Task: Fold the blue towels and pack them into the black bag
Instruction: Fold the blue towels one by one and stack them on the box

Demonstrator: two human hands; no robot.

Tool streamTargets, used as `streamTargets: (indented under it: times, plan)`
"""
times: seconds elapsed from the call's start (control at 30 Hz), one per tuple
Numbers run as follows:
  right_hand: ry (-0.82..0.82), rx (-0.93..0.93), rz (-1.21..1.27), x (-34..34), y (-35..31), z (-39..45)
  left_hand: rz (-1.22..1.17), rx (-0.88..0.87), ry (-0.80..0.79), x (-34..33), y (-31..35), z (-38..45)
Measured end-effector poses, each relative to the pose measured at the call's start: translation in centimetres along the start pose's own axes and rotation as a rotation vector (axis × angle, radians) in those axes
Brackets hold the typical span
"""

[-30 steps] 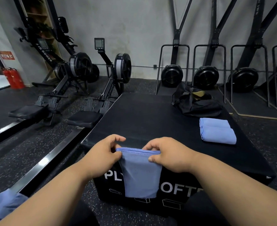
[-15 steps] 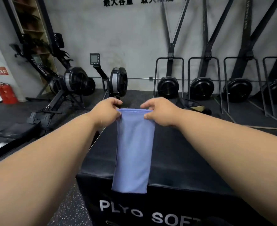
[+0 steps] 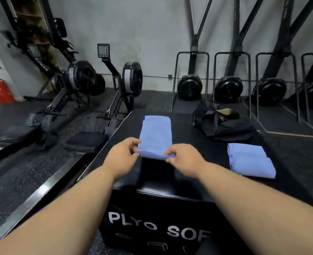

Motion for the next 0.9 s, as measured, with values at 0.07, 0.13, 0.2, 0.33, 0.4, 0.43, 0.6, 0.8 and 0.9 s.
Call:
streamTargets:
  times: [0.07,0.13,0.2,0.33,0.4,0.43,0.6,0.8,0.9]
  plan:
    - [-0.121,-0.029,-0.004,-6.0,2.3,-0.8,0.021,0.094,-0.083,-5.1,-3.8,-1.8]
    - [-0.204,0.003,-0.011,-10.0,3.2,-1.8,0.016,0.135,-0.143,-8.4,-5.8,-3.8]
    - [-0.218,0.028,-0.006,-11.7,3.6,-3.0,-0.005,0.129,-0.159,-9.8,-6.6,-5.4]
    - [-0.224,0.028,0.086,-11.6,4.1,-4.2,-0.033,0.101,-0.163,-9.9,-6.6,-5.9]
    - [-0.203,0.024,0.163,-10.9,4.2,-4.1,-0.093,0.08,-0.162,-9.8,-6.3,-5.3]
    - [-0.182,0.019,0.218,-10.4,4.3,-3.9,-0.13,0.073,-0.159,-9.7,-6.2,-5.0]
    - [-0.143,-0.05,0.392,-9.9,5.8,-2.5,-0.323,0.097,-0.139,-9.6,-7.3,-2.6]
    - [-0.064,-0.111,0.479,-9.9,7.6,0.1,-0.291,0.17,-0.185,-10.2,-8.8,0.9]
    - [-0.028,-0.146,0.514,-10.5,8.9,1.2,-0.217,0.239,-0.207,-11.0,-9.8,1.4]
Point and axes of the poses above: each hand's wrist, its own z-axis towards the middle knuckle, its own x-axis out of the back of the hand, y = z × x, the point moved 10 cm from there along z, towards the middle knuckle, and after that the axes turned 15 degrees about -y, right-handed, at the moved point
